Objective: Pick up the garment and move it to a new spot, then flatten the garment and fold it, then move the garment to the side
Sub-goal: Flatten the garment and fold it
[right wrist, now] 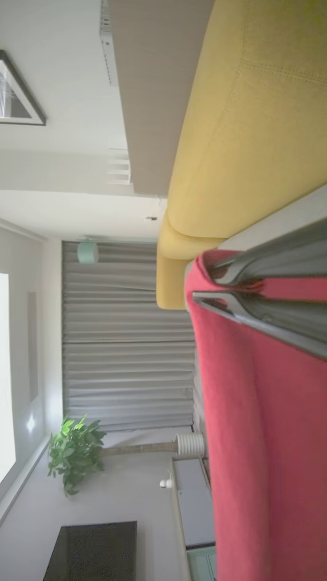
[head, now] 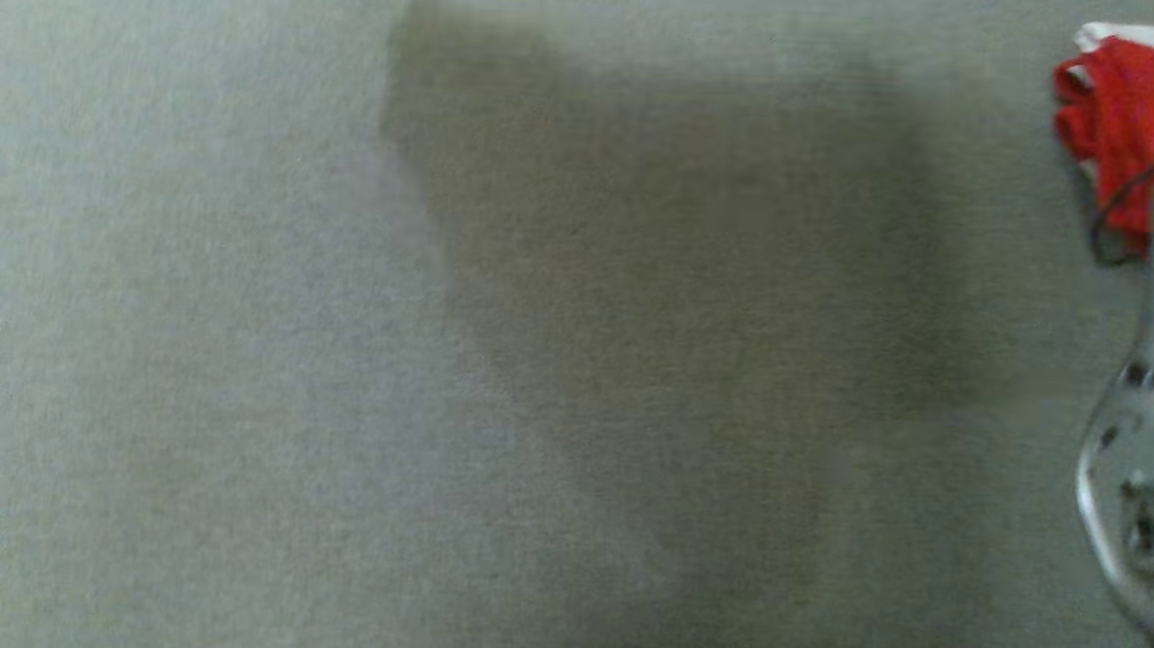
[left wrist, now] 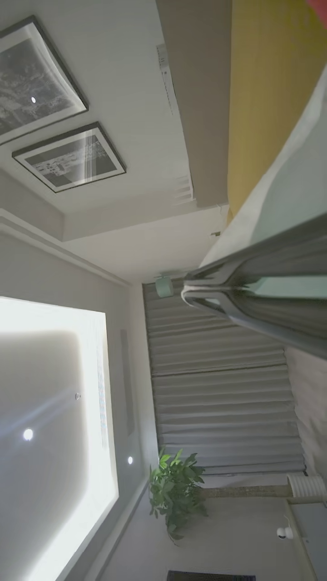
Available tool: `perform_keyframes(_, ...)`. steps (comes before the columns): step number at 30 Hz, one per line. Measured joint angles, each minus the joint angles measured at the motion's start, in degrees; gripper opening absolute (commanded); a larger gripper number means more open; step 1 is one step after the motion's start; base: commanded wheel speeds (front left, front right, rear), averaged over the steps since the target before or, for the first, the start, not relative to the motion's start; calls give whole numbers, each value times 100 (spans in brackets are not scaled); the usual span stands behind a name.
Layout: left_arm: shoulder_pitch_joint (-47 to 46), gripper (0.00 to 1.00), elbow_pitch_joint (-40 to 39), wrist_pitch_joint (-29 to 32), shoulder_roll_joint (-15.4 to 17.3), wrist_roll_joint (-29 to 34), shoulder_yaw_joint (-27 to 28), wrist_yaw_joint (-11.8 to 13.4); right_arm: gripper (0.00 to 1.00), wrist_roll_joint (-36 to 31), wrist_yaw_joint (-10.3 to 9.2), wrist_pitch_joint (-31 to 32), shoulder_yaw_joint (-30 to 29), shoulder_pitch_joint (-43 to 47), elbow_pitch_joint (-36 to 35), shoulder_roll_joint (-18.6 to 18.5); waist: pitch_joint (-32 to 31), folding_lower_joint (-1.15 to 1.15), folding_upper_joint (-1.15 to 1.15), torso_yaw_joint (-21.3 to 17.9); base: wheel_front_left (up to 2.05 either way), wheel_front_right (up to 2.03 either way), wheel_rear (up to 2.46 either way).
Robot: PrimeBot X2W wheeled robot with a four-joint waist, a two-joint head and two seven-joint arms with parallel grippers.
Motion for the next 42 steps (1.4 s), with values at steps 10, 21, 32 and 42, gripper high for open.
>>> perform_keyframes(10, 920, 0, 976, -876, -530, -204, -232, -328, 0, -831, 0, -856, -405, -49, 2041, -25, 713, 1, 0, 443, 0, 0, 0)
perform_keyframes(21, 2562, 0, 672, -1268, -804, -439, -156, -480, 0, -949, 0, -1593, -780, 201, 3186, -44, 1222, -1, 0, 602, 0, 0, 0)
perform_keyframes(32, 5055, 0, -992, -1295, -478, -361, 359, -434, 0, -164, 0, -1675, -365, 1093, 3646, -23, 429, -3, 0, 433, 0, 0, 0)
perform_keyframes(42, 7429, 0, -2417, -812, -15, -450, 350, 114, 0, 720, 0, -1675, 281, 2648, 3368, 9, -654, -4, 0, 349, 0, 0, 0)
